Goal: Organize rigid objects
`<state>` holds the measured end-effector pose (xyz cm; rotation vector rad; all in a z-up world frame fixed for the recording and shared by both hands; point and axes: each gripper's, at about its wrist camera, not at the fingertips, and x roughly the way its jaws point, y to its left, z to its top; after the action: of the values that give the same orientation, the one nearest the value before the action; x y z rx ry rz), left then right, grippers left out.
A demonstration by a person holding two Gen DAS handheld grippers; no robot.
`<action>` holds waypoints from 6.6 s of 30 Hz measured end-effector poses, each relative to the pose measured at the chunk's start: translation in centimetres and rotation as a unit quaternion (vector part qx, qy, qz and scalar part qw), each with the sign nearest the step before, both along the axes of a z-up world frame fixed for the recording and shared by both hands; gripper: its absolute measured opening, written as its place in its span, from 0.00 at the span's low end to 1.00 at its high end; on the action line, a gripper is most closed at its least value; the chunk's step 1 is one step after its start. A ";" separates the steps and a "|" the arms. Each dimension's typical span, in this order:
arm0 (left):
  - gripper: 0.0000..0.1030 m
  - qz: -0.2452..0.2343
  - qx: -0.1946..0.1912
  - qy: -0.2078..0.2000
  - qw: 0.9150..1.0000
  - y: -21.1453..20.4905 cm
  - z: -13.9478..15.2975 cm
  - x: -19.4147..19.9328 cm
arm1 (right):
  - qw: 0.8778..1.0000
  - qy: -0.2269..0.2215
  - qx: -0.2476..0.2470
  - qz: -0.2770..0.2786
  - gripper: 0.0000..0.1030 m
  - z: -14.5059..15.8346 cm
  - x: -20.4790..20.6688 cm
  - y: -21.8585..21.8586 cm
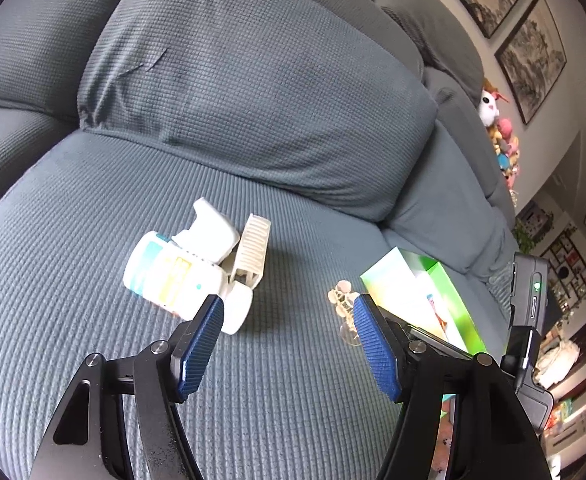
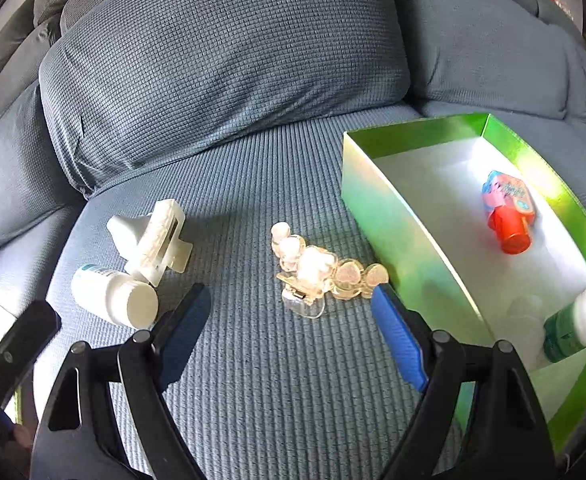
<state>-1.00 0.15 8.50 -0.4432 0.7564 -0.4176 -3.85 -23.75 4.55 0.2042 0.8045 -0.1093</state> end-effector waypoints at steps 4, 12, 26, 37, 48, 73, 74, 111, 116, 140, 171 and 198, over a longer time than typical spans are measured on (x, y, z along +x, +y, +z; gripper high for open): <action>0.65 0.002 0.012 0.004 1.000 -0.1 -0.1 0.1 | 1.000 0.002 -0.027 -0.004 0.80 0.0 0.7 0.3; 0.65 0.009 0.015 0.023 1.000 0.1 -0.7 0.3 | 0.996 0.013 -0.085 0.033 0.78 -0.4 4.3 2.0; 0.65 0.007 0.019 0.034 0.999 0.0 -1.0 0.3 | 0.981 0.063 -0.182 0.032 0.71 -3.6 6.8 2.6; 0.65 0.006 0.013 0.039 0.999 0.0 -1.1 0.3 | 0.988 0.066 -0.127 0.062 0.40 -3.0 6.3 1.5; 0.65 0.025 -0.003 0.044 0.999 1.2 -1.1 0.4 | 0.982 0.077 0.032 0.169 0.40 -2.6 2.5 4.0; 0.66 -0.027 0.031 0.135 0.990 -0.1 -3.3 0.8 | 0.962 0.072 0.203 0.166 0.62 -1.3 1.3 1.4; 0.66 -0.031 0.042 0.134 0.990 -0.6 -3.3 0.7 | 0.961 0.073 0.207 0.170 0.62 -1.4 1.2 1.4; 0.47 -0.084 0.094 0.086 0.988 -6.1 -3.3 -0.2 | 0.956 0.091 0.175 0.215 0.29 -2.5 1.0 4.7; 0.47 -0.086 0.089 0.048 0.991 -6.3 -1.6 -0.8 | 0.961 0.060 0.174 0.207 0.29 -0.8 0.2 3.9; 0.47 -0.179 0.072 -0.099 0.976 -15.7 4.4 -1.6 | 0.973 -0.096 0.193 0.085 0.30 5.5 -4.3 -5.9; 0.46 -0.282 0.033 -0.062 0.957 -25.2 2.8 0.1 | 0.971 -0.094 0.212 -0.051 0.30 4.0 -5.5 -14.7; 0.58 -0.134 0.059 -0.007 0.989 -15.8 2.3 1.1 | 0.983 -0.057 0.144 -0.101 0.62 3.7 -4.8 -13.1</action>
<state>0.06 -15.60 10.83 -0.2268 0.8250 -0.6237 -8.68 -36.88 8.26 0.5618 0.6822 -0.1705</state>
